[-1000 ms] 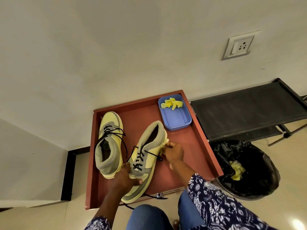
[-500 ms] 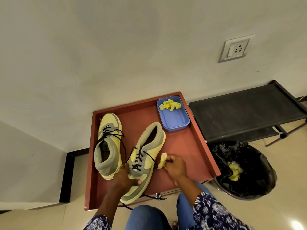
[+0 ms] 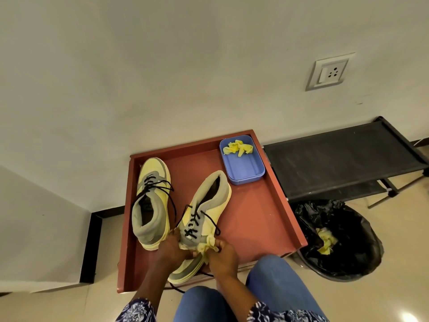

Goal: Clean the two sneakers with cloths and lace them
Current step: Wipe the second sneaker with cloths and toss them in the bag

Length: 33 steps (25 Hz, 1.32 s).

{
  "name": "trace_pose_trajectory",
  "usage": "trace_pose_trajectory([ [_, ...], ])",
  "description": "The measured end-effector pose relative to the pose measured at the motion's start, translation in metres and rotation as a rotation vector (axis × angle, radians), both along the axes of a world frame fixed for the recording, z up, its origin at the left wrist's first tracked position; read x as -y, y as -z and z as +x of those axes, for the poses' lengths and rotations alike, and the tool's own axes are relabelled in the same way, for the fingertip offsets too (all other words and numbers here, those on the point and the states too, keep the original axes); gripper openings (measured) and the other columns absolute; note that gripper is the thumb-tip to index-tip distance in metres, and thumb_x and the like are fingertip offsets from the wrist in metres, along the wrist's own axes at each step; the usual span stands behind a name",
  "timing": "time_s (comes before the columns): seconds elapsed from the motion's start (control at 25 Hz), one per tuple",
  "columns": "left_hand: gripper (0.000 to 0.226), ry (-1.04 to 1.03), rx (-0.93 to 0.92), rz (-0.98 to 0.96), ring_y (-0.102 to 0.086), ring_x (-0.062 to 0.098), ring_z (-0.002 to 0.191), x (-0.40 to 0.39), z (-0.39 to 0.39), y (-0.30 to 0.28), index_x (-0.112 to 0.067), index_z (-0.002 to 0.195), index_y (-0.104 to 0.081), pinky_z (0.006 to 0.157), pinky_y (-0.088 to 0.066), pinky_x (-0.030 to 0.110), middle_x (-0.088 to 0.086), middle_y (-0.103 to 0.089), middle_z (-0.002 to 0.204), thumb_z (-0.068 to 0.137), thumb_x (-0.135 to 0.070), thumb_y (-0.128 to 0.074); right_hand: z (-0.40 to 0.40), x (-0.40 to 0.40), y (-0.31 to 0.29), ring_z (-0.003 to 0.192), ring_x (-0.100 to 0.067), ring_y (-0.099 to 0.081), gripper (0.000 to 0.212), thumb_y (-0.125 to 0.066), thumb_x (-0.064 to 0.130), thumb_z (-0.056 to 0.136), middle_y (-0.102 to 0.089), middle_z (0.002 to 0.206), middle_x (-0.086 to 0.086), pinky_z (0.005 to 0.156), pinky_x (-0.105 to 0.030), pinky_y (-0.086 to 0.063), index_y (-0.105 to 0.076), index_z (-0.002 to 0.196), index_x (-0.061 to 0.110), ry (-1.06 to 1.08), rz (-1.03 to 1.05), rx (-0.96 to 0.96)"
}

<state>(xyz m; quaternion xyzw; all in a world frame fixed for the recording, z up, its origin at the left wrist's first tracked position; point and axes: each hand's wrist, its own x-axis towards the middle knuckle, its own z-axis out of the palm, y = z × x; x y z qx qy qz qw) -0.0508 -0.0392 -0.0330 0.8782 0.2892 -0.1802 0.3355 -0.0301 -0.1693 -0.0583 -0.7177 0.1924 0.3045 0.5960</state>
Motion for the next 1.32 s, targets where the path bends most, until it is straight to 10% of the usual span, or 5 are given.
trace_pose_trajectory([
  [0.48, 0.094, 0.005, -0.009, 0.032, -0.033, 0.025, 0.136, 0.0, 0.001, 0.003, -0.008, 0.144, -0.022, 0.107, -0.028, 0.027, 0.009, -0.032, 0.149, 0.072, -0.032, -0.077, 0.03, -0.002, 0.004, 0.094, -0.019, -0.062, 0.025, -0.058, 0.003, 0.083, -0.071, 0.1, -0.005, 0.08, -0.025, -0.048, -0.071, 0.103, 0.01, -0.046, -0.177, 0.214],
  [0.72, 0.095, -0.001, -0.013, 0.03, -0.033, 0.026, 0.136, 0.0, 0.001, 0.004, -0.007, 0.144, -0.022, 0.107, -0.028, 0.028, 0.01, -0.032, 0.149, 0.072, -0.034, -0.077, -0.019, -0.003, 0.006, 0.068, -0.005, -0.05, 0.04, -0.06, 0.001, 0.082, -0.058, 0.064, 0.011, 0.061, -0.018, -0.047, -0.059, 0.053, 0.029, -0.142, -0.12, 0.123],
  [0.92, 0.091, 0.028, -0.008, 0.059, -0.034, 0.026, 0.135, 0.001, 0.0, 0.003, -0.006, 0.143, -0.023, 0.106, -0.029, 0.028, 0.01, -0.033, 0.148, 0.074, -0.035, -0.075, -0.015, 0.007, 0.003, 0.07, -0.004, -0.051, 0.025, -0.063, 0.007, 0.077, -0.056, 0.061, 0.013, 0.05, -0.011, -0.038, -0.064, 0.058, 0.023, -0.271, -0.11, 0.062],
  [1.32, 0.095, 0.128, -0.015, 0.026, -0.027, 0.023, 0.139, -0.004, -0.003, -0.005, -0.007, 0.145, -0.016, 0.11, -0.023, 0.026, 0.009, -0.024, 0.153, 0.075, -0.029, -0.075, 0.064, 0.084, -0.021, 0.067, -0.019, -0.064, 0.016, -0.06, -0.012, 0.078, -0.07, 0.079, -0.013, 0.058, -0.024, -0.052, -0.067, 0.08, 0.002, 0.223, 0.105, -0.002],
])
